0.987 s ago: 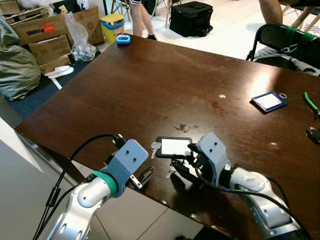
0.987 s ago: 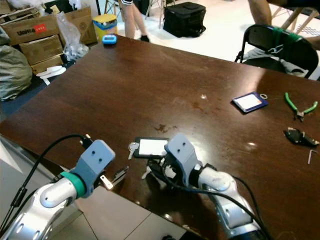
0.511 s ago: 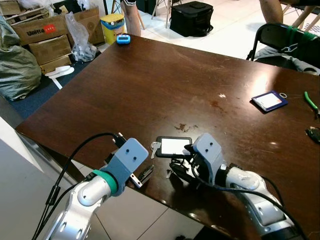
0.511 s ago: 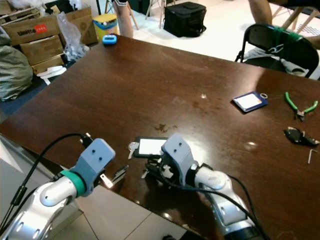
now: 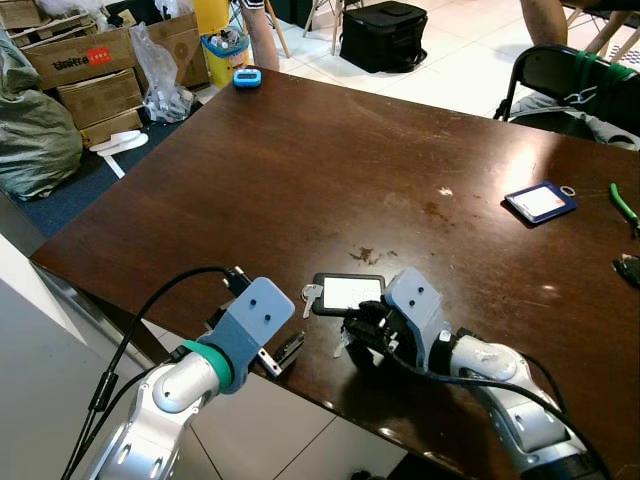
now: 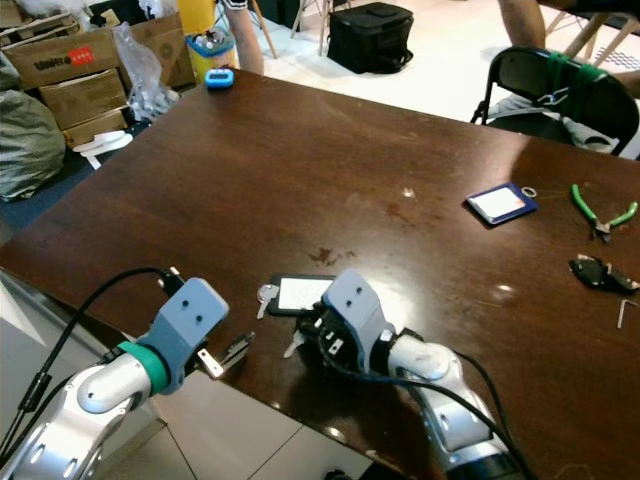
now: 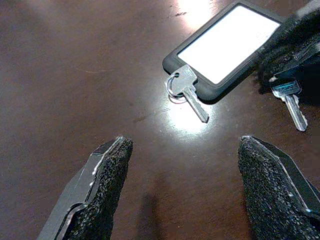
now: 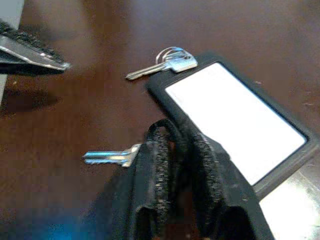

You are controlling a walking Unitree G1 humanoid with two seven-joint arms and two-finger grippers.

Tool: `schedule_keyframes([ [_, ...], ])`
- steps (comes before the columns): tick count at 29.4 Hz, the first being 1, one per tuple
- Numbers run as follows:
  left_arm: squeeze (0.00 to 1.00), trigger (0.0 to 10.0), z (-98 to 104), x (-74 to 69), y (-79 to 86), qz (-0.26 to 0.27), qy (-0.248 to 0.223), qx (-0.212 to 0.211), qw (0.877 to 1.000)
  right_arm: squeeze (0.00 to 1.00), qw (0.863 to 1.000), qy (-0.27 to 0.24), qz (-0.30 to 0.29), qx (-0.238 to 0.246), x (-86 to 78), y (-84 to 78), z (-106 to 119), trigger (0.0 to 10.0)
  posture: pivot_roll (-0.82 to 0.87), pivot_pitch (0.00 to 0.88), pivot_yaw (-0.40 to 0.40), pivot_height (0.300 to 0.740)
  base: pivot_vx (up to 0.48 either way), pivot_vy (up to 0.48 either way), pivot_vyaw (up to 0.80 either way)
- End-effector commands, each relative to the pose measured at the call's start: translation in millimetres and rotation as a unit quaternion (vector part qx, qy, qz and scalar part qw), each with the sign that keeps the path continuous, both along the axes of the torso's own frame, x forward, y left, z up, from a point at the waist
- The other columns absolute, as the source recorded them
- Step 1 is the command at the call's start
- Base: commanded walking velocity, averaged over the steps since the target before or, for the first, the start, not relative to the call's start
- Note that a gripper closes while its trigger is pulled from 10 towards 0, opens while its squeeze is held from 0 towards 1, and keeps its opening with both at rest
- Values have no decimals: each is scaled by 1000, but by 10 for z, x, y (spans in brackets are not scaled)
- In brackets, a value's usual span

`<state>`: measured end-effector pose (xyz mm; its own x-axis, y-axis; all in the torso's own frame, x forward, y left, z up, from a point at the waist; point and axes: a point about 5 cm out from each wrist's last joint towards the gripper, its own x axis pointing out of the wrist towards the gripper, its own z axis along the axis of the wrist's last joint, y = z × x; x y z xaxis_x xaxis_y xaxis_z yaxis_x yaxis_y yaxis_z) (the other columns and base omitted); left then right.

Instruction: Hang keys on a hook

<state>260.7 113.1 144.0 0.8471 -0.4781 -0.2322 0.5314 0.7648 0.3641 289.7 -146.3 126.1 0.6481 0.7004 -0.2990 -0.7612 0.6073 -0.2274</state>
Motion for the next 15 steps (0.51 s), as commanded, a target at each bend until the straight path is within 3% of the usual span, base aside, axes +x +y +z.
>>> schedule_keyframes([
  [1, 0, 10000, -25, -18, 14, 0, 8, 6, 1000, 0, 1000, 13, 10, -1, -47, 21, -50, 0, -92, 135, 132, 740, 0, 0, 0],
  [10, 0, 10000, -24, -1, 5, 0, 6, 5, 1000, 0, 1000, 3, 5, 4, -99, -56, 46, 0, -105, 126, 128, 740, 0, 0, 0],
  [11, 0, 10000, -21, 6, 2, 0, 5, 4, 1000, 0, 1000, -16, -10, 16, -85, -56, 125, 4392, -107, 124, 127, 740, 0, 0, 0],
  [12, 0, 10000, -21, 6, 2, 0, 5, 4, 1000, 0, 1000, -16, -10, 16, -85, -56, 125, 4392, -107, 124, 127, 740, 0, 0, 0],
  [13, 0, 10000, -8, 20, 4, 3, -2, 4, 1000, 0, 998, -50, -34, 36, -58, -45, 245, 10000, -112, 119, 125, 740, 0, 0, 0],
  [15, 0, 10000, 4, 34, 10, 8, -9, 4, 1000, 0, 994, -76, -52, 54, -45, -36, 339, 10000, -117, 113, 125, 740, 0, 0, 0],
])
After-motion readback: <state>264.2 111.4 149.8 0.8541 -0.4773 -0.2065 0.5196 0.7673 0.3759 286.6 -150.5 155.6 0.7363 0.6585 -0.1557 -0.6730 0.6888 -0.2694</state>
